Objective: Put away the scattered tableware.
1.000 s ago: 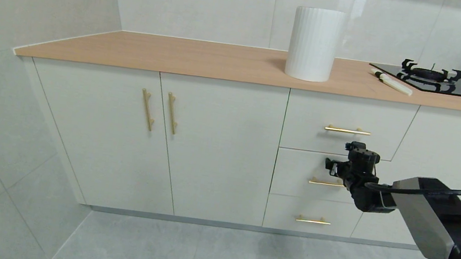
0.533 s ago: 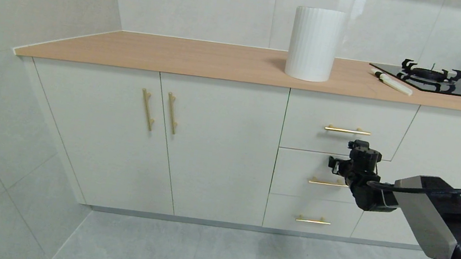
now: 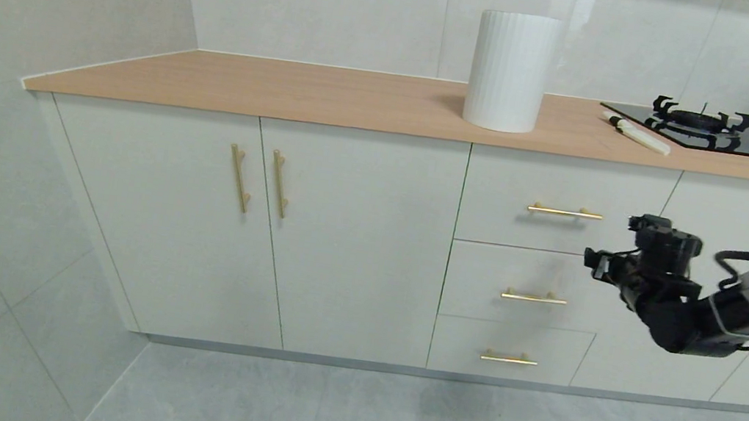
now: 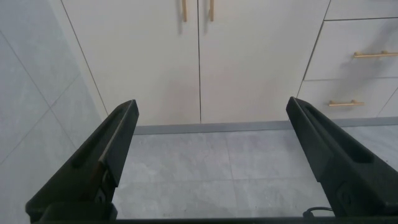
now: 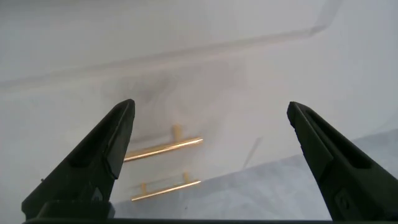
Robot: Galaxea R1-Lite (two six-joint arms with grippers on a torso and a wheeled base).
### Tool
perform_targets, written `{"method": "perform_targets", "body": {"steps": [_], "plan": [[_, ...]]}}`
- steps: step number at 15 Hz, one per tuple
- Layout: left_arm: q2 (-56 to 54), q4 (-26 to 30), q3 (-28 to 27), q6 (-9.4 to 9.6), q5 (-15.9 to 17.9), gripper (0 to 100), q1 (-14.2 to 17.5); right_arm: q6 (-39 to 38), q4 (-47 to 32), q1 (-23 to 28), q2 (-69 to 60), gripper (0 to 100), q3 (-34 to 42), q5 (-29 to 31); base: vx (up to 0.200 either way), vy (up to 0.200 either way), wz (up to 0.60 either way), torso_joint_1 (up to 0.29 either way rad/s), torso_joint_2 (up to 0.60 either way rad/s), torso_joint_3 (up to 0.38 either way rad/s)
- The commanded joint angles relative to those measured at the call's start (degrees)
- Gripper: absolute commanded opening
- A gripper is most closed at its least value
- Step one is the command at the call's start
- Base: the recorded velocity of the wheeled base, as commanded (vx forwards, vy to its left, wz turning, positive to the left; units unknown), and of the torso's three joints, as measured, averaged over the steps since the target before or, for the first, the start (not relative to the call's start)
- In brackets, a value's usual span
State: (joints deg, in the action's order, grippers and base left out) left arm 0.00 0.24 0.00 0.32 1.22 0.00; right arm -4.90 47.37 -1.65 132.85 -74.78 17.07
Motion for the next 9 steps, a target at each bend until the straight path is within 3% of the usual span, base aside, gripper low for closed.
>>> {"method": "perform_targets", "body": {"steps": [1, 2, 3, 6, 9], "plan": [[0.0, 0.02, 0.0, 0.03, 0.01, 100, 0.0, 0.77, 1.49, 3.4, -27.03, 100, 19.14, -1.51, 0.0, 0.0, 0.0, 0.0, 0.0, 0.0], [0.0, 0.02, 0.0, 0.03, 0.01, 100, 0.0, 0.86, 1.49, 3.4, -27.47, 100, 19.49, -1.51, 0.0, 0.0, 0.0, 0.0, 0.0, 0.0], [0.0, 0.02, 0.0, 0.03, 0.01, 100, 0.0, 3.41, 1.49, 4.28, -38.72, 100, 27.67, -1.51, 0.0, 0.0, 0.0, 0.0, 0.0, 0.0], [0.0, 0.02, 0.0, 0.03, 0.01, 100, 0.0, 4.29, 1.41, 4.81, -53.75, 100, 35.84, -1.6, 0.0, 0.0, 0.0, 0.0, 0.0, 0.0], [0.0, 0.02, 0.0, 0.03, 0.01, 100, 0.0, 4.29, 1.23, 3.49, -72.03, 100, 50.17, -5.82, 0.0, 0.0, 0.0, 0.0, 0.0, 0.0]]}}
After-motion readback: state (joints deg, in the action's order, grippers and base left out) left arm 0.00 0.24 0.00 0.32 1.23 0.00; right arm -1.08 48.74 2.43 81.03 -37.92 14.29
